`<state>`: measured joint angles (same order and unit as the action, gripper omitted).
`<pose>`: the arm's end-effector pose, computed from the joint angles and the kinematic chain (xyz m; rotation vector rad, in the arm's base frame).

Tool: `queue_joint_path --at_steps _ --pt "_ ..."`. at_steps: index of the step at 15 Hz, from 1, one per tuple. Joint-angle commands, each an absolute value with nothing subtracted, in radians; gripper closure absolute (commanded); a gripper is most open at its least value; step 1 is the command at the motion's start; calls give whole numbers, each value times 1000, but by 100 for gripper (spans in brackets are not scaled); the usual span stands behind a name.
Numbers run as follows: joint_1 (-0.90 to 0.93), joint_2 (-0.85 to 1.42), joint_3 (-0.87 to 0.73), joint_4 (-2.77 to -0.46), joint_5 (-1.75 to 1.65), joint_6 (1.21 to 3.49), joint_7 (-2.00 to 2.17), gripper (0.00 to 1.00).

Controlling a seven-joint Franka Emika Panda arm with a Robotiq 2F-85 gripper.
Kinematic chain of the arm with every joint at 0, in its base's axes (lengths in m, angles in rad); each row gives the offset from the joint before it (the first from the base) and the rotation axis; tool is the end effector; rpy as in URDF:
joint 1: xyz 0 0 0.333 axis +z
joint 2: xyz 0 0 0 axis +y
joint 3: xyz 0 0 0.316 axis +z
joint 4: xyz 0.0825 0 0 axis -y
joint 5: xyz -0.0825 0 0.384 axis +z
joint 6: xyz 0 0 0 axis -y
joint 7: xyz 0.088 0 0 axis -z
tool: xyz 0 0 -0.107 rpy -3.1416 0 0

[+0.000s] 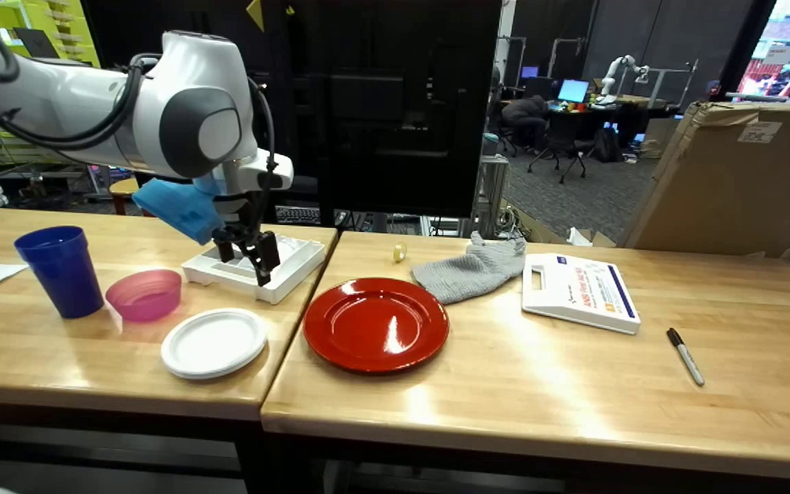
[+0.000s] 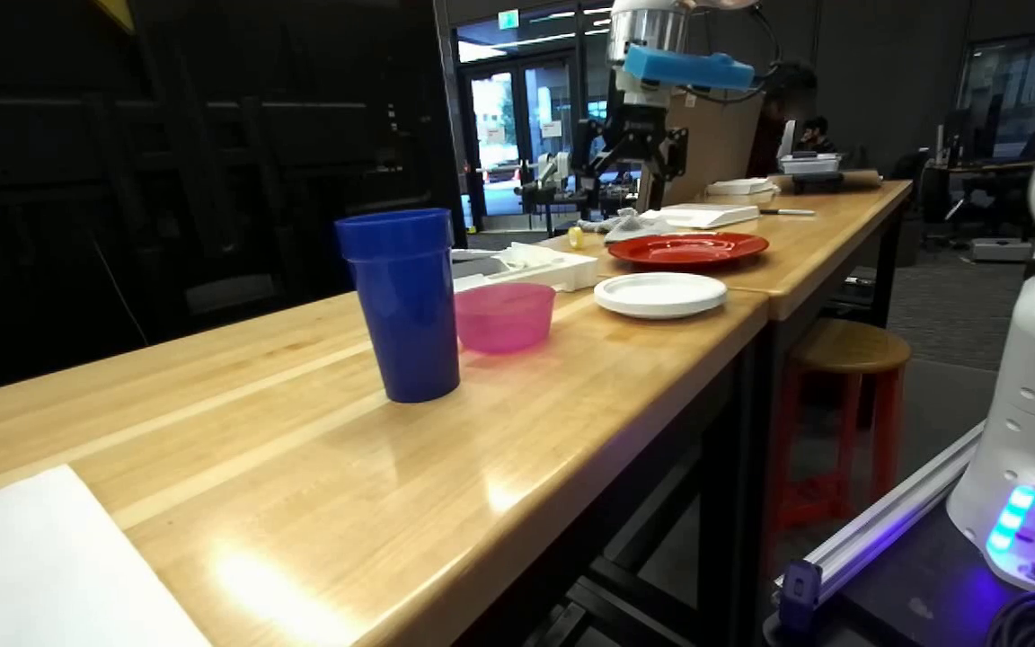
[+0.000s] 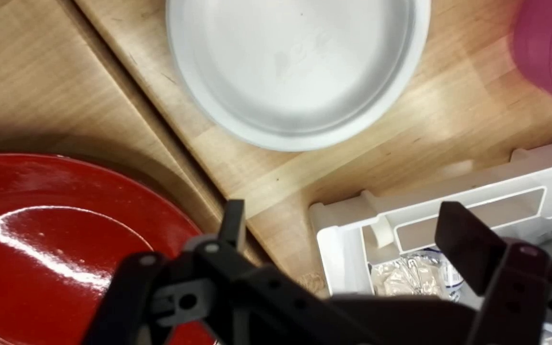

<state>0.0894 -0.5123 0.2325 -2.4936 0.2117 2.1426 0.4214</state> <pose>0.3835 0.1418 0.4740 -2.9952 0.3323 -0.1798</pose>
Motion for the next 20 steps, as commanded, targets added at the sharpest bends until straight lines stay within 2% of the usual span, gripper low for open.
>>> queue_joint_path --at_steps 1,5,13,20 --pt "72 -521 224 -2505 189 2254 434 0" --pt "36 -505 191 -2461 154 2340 407 0" --pt "-82 -482 132 -2316 -17 2328 384 0" --pt "-74 -504 144 -2365 -15 2362 407 0"
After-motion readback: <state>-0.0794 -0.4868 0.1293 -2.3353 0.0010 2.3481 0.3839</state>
